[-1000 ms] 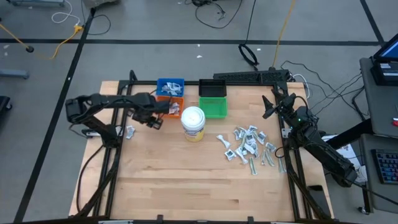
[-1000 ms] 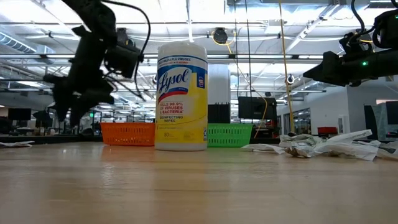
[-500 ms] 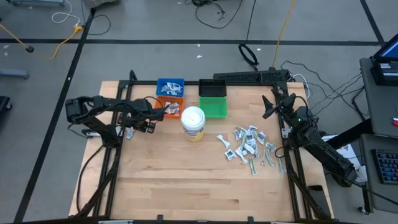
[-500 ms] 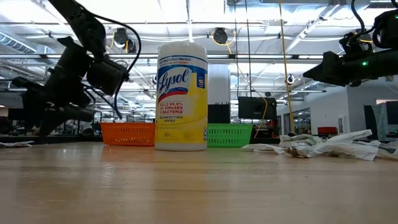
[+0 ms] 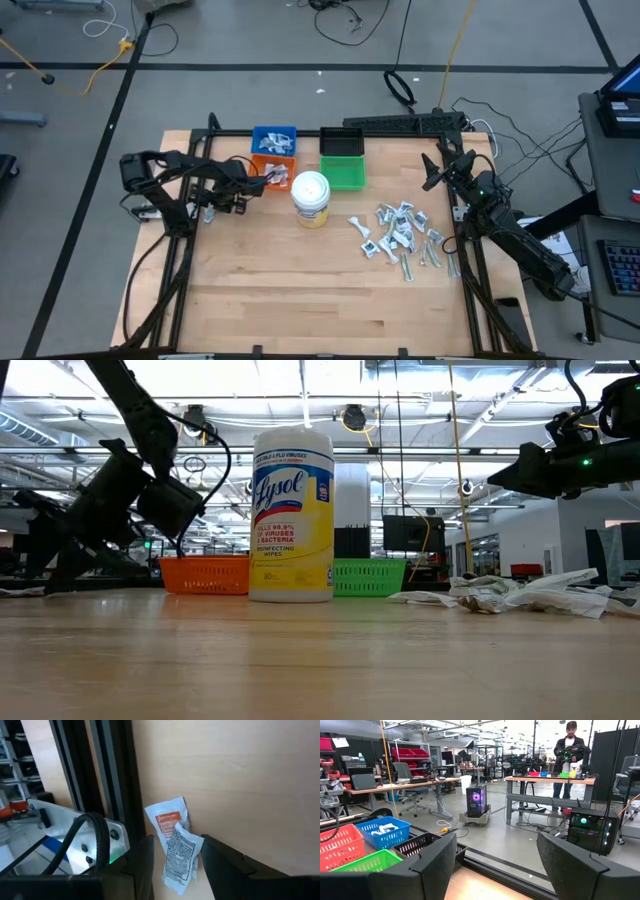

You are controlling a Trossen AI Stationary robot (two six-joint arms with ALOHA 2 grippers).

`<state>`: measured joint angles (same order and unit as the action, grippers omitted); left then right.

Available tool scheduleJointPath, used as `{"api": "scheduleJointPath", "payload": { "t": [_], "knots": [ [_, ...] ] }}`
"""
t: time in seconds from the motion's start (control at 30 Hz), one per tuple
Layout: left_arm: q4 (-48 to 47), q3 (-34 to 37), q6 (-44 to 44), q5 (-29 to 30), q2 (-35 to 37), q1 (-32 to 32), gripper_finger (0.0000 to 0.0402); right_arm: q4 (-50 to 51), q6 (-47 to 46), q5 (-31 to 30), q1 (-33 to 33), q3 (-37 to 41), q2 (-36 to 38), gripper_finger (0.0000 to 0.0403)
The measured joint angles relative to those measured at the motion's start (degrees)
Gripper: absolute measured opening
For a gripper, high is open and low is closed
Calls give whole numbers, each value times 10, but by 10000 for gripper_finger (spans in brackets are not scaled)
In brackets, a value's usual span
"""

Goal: Pick & Place First Aid Supplies
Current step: Put the orange ointment pack into the orange bin

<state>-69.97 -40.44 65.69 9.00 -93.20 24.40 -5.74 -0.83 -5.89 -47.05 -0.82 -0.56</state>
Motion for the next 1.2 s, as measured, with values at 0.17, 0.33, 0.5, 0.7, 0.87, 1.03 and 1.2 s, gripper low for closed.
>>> {"api": "scheduleJointPath", "payload": {
  "t": [0.17, 0.33, 0.5, 0.7, 0.87, 1.03, 1.2],
  "knots": [
    [0, -2, -10, 0, -4, 0, 145, 0, 0, 0, 0, 0, 0, 275],
    [5, -2, -26, -5, -4, 1, 88, 0, 0, 0, 0, 0, 0, 273],
    [18, -2, -41, -5, -4, 1, 15, 0, 0, 0, 0, 0, 0, 272],
    [20, -7, -47, -5, 8, 1, 12, 0, 0, 0, 0, 0, 0, 270],
    [-23, -31, -52, 0, 38, 4, 6, 0, 0, 0, 0, 0, 0, 272],
    [-75, -61, -57, 11, 73, 15, 8, 0, 0, 0, 0, 0, 0, 270],
    [-108, -89, -62, 11, 111, 31, 6, 0, 0, 0, 0, 0, 0, 274]
  ]
}}
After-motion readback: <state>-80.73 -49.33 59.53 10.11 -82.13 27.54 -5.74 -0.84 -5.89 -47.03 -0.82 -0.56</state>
